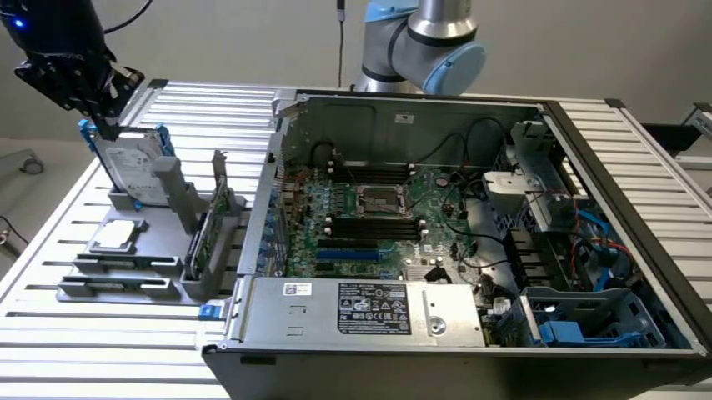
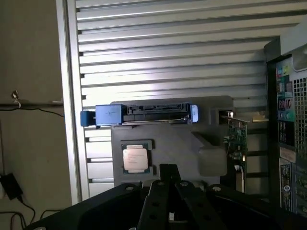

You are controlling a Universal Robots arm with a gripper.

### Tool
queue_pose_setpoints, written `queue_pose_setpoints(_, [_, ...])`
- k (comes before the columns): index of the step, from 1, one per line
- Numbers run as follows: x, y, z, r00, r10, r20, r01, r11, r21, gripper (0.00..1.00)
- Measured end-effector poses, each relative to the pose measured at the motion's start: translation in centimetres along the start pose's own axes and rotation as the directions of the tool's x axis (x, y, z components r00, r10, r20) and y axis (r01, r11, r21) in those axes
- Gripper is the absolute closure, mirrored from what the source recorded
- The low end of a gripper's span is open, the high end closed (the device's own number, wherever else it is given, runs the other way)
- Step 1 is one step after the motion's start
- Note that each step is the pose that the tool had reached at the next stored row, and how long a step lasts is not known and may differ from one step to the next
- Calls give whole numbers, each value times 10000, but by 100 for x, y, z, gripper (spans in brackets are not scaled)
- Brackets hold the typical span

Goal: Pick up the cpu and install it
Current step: 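Reach for the cpu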

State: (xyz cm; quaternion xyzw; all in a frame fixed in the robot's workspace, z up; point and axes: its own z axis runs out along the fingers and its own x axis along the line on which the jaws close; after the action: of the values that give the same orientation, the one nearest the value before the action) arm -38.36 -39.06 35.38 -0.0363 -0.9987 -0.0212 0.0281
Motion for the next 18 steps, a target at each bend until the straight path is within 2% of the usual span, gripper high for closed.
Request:
queue_pose_setpoints(9, [402, -24, 112, 10000, 1, 1, -1, 10000, 10, 89])
queue_pose_setpoints(18, [413, -25, 113, 10000, 1, 1, -1, 10000, 10, 89])
